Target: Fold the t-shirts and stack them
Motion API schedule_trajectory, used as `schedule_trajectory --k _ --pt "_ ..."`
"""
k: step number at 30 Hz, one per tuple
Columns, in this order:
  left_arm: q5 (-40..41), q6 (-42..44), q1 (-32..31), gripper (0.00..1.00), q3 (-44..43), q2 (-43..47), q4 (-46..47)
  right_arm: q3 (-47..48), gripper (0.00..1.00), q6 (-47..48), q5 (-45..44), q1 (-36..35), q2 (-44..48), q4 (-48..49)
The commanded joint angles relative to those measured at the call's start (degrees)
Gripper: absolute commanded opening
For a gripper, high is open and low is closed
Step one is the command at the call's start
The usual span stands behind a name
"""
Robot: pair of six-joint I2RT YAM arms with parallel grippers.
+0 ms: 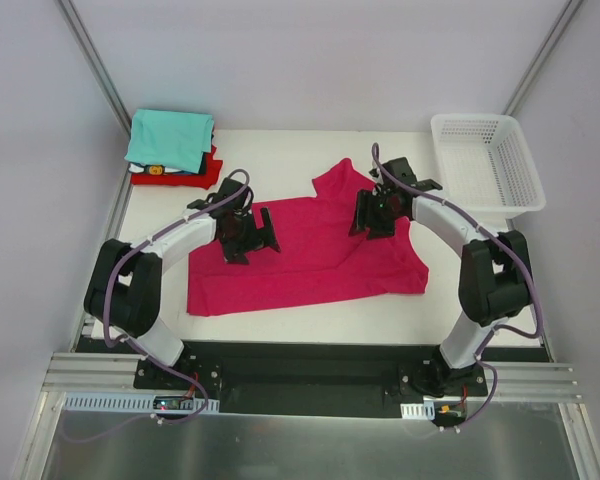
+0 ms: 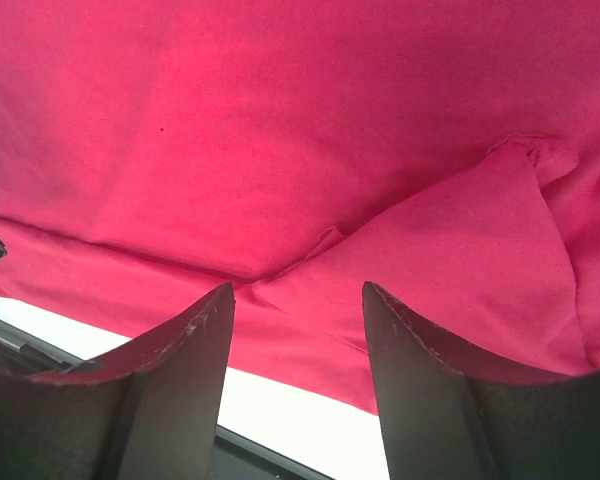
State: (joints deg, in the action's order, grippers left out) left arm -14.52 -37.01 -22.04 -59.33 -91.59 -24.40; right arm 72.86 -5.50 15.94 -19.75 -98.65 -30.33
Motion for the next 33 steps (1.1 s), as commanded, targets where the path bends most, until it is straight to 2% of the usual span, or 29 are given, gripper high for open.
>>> schedule_trajectory --k 1,8,13,25,33 --pt "-1.6 1.2 0.1 0.99 -1.1 0.7 0.8 2.2 0.57 0.6 0.2 -0.6 -1.1 -1.2" --pt "-1.8 1.4 0.1 0.99 1.2 2.4 0.8 -0.8 0.57 1.2 -2.1 -0.5 -2.0 -0.5" --pt "-1.9 1.4 0.1 0.99 2.4 4.5 0.8 -4.6 0.57 -1.3 0.2 4.4 -1.3 2.7" --pt "-2.1 1.2 0.1 0.99 3.2 5.4 0.7 3.9 0.56 1.0 -2.2 8.0 -6.0 -1.5" --pt "-2.0 1.4 0.1 0.99 4.0 5.9 0.7 5.1 0.56 2.0 -1.9 8.3 -8.3 -1.1"
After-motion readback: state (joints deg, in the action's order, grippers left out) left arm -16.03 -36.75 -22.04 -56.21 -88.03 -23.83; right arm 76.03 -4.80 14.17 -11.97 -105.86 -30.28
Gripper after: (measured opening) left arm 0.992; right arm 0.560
